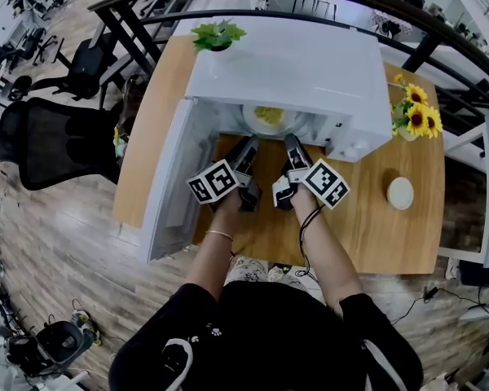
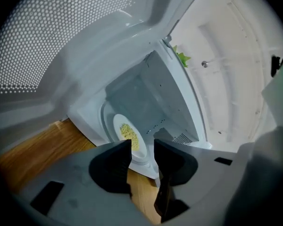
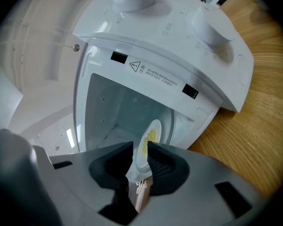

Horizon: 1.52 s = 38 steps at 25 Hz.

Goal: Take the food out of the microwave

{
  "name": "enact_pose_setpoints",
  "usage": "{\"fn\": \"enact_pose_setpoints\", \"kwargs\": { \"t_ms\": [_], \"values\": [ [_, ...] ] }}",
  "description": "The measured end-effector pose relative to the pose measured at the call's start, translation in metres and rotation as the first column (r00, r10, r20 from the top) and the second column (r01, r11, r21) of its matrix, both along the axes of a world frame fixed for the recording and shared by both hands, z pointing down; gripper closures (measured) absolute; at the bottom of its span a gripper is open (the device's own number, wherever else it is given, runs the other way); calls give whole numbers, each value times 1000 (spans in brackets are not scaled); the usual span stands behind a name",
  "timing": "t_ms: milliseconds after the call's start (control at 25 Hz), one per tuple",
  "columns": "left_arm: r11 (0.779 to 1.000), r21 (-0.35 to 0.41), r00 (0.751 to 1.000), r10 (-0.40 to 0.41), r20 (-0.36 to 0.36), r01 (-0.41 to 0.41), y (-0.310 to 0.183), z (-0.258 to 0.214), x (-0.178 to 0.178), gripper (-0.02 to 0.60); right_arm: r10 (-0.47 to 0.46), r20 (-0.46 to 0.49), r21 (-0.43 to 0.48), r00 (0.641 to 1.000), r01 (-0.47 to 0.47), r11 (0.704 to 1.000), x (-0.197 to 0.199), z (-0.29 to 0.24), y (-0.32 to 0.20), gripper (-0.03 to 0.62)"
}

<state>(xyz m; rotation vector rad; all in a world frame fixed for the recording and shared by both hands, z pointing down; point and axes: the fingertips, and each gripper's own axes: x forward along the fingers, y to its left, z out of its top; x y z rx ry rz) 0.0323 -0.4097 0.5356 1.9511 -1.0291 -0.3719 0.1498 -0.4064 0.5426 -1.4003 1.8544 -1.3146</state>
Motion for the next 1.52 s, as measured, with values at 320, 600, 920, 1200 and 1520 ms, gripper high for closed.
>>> {"fn": "enact_pose_setpoints", "kwargs": {
  "t_ms": [320,600,920,1200,1520],
  "values": [
    [999,-38,1000,-6,12,6,-15,15,-1,453,9,-104,-63,995,-15,998,1,15,-18,477],
    [998,-58,1000,-11,2,11,-23,22,-2,453,-5,-159,-108,987,-12,994,-2,23,-26,473],
    [996,-85,1000,-12,-15,11,-28,30,-1,453,-10,-184,-130,983,-15,991,-3,25,-36,474],
    [994,-108,1000,-19,-25,16,-31,33,3,454,-12,-232,-225,973,-41,974,-6,29,-37,474],
    [994,-112,1000,-5,-28,2,-29,31,7,454,0,-328,-310,945,-107,945,-4,31,-38,476]
  ]
}}
